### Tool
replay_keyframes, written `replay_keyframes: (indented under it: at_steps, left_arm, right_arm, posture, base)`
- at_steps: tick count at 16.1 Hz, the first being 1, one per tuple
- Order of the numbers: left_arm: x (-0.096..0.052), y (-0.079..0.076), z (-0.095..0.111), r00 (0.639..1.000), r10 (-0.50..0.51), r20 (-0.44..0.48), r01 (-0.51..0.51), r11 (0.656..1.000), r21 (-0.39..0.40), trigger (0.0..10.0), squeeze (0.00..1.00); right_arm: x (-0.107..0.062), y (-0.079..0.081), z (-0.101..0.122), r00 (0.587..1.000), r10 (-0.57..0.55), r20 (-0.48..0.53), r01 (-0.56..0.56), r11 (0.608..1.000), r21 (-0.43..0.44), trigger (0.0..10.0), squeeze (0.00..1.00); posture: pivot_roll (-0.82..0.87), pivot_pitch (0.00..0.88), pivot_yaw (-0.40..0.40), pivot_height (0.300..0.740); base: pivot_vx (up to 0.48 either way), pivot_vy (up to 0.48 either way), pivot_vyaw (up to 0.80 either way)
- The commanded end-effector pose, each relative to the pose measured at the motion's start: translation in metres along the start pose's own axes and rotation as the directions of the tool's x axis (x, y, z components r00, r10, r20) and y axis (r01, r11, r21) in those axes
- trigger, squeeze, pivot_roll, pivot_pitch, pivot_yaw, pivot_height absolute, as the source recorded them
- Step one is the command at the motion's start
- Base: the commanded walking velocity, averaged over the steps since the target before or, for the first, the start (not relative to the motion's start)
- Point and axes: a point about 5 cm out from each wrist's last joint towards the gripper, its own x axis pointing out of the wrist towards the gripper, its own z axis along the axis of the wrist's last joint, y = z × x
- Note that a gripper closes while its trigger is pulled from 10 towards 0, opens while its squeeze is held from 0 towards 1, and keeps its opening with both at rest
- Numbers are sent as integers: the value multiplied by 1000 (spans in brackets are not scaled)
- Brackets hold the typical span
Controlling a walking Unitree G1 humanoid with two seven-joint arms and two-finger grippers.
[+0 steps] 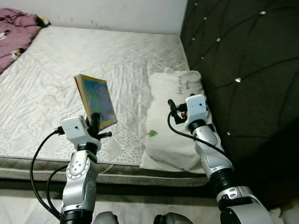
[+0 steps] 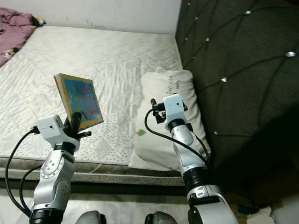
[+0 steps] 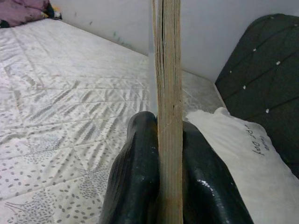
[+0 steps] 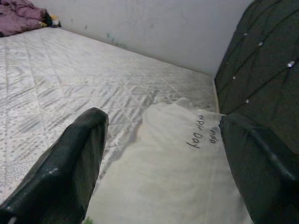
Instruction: Clean up the room
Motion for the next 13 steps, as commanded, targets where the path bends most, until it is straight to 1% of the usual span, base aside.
replay_keyframes:
  at_steps: [1,6,7,11,13]
  left_arm:
    - [3,-5,8,999,-25,42,26,1000,-6,10000,0]
    - [2,-5,8,999,-22,43,22,1000,-8,10000,0]
    - [2,-5,8,999,-20,45,21,1000,-8,10000,0]
    - [2,-5,9,998,-24,54,25,1000,-2,10000,0]
    - [1,-6,10,998,-34,58,34,999,-3,10000,0]
  right_arm:
    - [2,1,2,1000,4,1,-4,1000,-3,10000,0]
    - [2,0,1,1000,9,0,-9,1000,-10,10000,0]
    - [2,0,1,1000,10,0,-10,1000,-11,10000,0]
    - [2,1,1,1000,15,-2,-15,1000,-13,10000,0]
    - [3,1,0,1000,14,-9,-14,1000,-11,10000,0]
  posture:
    - [28,57,-35,740]
    - [26,52,-39,740]
    - [26,52,-38,740]
    - [28,50,-41,740]
    - [28,50,-43,740]
  base:
    - [0,480,0]
    - [0,480,0]
    - [0,311,0]
    - [0,0,0]
    - [0,0,-619]
